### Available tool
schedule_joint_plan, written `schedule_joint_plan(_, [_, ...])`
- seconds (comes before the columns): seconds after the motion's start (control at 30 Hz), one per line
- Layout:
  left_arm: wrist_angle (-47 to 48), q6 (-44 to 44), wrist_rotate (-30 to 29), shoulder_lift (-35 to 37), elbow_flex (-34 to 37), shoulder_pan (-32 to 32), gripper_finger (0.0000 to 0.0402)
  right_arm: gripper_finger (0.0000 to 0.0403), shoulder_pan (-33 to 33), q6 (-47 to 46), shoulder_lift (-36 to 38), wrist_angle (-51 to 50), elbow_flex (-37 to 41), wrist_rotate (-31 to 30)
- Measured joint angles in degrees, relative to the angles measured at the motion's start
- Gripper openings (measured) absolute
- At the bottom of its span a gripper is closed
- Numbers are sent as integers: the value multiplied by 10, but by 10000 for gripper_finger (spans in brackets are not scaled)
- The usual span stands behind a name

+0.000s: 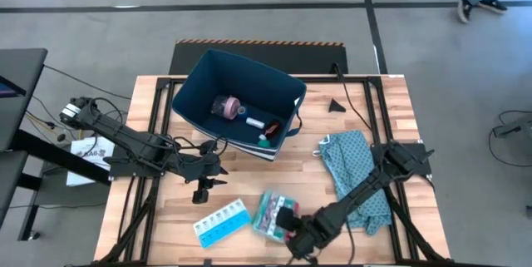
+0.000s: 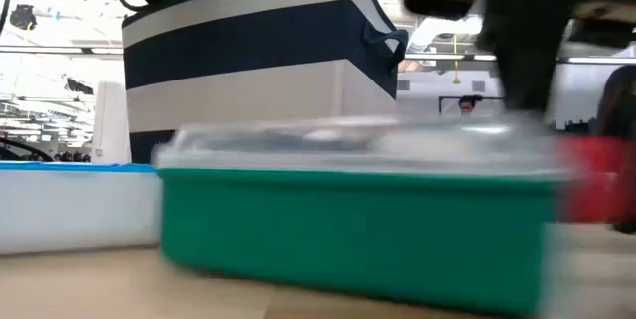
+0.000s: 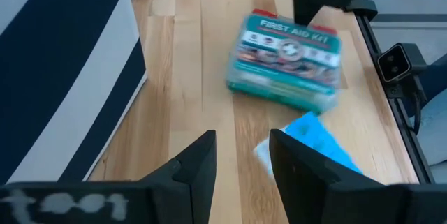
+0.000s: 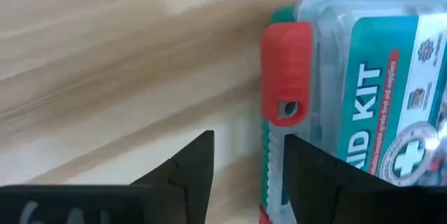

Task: Pick & place medical supplies in basket/bin
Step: Put the first aid kit into the laundry organizer

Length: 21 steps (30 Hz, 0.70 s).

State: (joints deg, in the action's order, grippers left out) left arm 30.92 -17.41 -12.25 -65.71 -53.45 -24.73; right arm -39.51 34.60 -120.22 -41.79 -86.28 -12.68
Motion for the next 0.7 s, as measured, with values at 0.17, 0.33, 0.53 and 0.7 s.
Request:
schedule_joint_plan(0.17, [0,0,0,0,0,0,122,144,20,-17,0,7,0,8])
schedule_joint_plan(0.33, [0,0,0,0,0,0,122,110,29,-26,0,8,0,8])
schedule_joint_plan(0.53, [0,3,-1,0,0,0,122,34,42,-66,1,9,-1,6])
schedule_joint_plan(0.7, [2,3,-1,0,0,0,122,14,43,-63,1,-20,-11,-30])
